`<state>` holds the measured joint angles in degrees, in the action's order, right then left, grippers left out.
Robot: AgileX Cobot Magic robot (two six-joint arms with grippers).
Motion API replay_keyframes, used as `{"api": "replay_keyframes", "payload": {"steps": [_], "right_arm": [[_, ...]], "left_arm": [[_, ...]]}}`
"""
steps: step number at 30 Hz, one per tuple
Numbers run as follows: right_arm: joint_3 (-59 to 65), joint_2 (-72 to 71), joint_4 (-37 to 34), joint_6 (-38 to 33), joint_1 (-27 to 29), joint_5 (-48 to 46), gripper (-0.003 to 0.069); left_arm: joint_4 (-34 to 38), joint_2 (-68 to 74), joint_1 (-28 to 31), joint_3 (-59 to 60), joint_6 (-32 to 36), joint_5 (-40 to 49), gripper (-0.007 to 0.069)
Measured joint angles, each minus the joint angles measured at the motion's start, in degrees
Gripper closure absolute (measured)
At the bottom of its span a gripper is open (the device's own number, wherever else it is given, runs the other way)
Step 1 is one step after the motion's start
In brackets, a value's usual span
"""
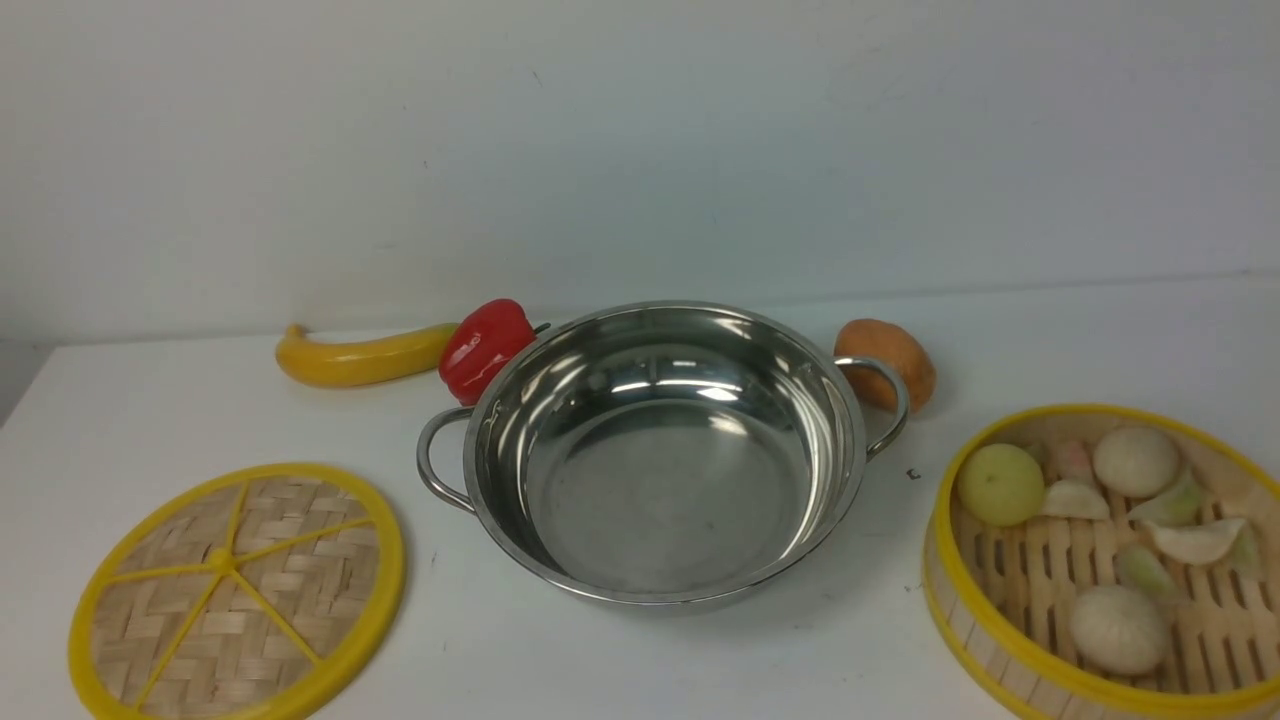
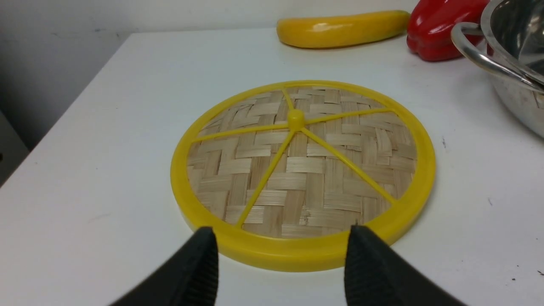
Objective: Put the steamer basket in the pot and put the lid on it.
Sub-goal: Use the right arm to lift the steamer closest to it
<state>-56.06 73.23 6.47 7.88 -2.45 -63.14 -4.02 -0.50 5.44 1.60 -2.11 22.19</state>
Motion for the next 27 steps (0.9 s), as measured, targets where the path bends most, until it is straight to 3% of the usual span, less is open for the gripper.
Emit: {"api": "replay_keyframes", "payload": {"steps": [5,10,27], "right_arm": [[-0.04,3.32,-0.06,-0.69,4.71,2.33,0.0419],[-0.29,7.3,-1.99,-5.72,9.55,3.79,0.0419],[-0.34,19.81,-5.2,-8.38,9.68,9.62,0.0419]], "left_arm": [[0.0,0.0,0.0,0.0,0.0,0.0,0.0246],[0.0,0.0,0.0,0.0,0.0,0.0,0.0246],[0.0,0.0,0.0,0.0,0.0,0.0,0.0246]]}}
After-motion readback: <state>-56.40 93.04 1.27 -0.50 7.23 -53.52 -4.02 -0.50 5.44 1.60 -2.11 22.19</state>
